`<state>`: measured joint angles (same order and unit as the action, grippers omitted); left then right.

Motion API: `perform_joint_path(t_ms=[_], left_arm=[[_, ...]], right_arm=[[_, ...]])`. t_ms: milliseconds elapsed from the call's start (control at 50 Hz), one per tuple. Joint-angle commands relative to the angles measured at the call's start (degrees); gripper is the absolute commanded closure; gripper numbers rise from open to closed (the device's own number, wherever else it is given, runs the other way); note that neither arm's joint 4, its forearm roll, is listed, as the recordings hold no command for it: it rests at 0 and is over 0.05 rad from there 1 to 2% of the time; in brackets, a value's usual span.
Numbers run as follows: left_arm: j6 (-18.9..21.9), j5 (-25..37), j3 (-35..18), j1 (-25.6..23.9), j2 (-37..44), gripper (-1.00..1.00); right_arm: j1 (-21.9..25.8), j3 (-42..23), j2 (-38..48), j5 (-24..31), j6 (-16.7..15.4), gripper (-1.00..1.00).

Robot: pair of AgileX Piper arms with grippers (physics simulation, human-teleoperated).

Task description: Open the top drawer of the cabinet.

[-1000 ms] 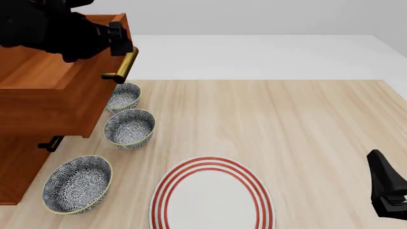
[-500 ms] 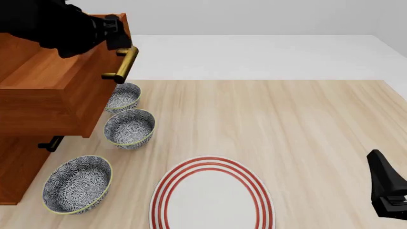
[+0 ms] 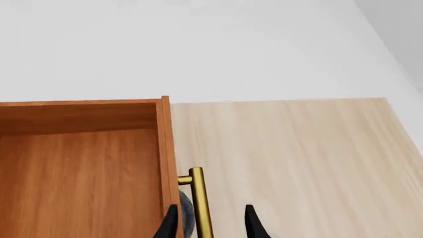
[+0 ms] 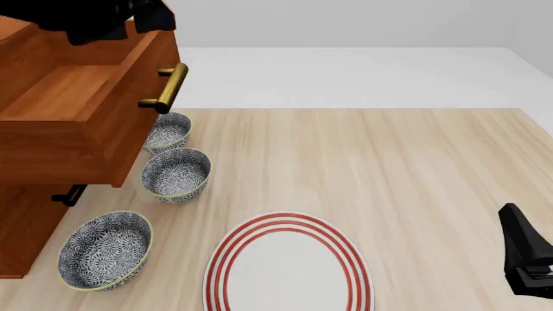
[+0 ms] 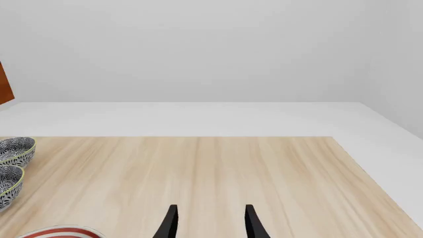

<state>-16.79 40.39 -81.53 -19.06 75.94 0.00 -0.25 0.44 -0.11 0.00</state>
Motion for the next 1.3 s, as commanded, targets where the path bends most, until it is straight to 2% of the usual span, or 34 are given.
perform_joint_path(t_ms=[20, 300, 960, 1160, 1300], left_arm=[[2.28, -0.18, -2.84, -0.69, -1.37, -1.00], [2.80, 0.87, -4.19, -0.23, -1.94, -1.00], [3.20, 1.39, -3.09, -1.12, -5.16, -1.00], [2.82, 0.65, -1.91, -3.27, -6.75, -1.00], [2.86, 1.86, -3.30, -4.12, -6.98, -1.00]], right_arm=[[0.00, 0.00, 0.00, 0.00, -0.01, -1.00], [0.01, 0.00, 0.00, 0.00, 0.00, -1.00], [0.00, 0.00, 0.01, 0.00, 0.01, -1.00], [0.01, 0.00, 0.01, 0.00, 0.00, -1.00], [0.00, 0.00, 0.01, 0.00, 0.00, -1.00]])
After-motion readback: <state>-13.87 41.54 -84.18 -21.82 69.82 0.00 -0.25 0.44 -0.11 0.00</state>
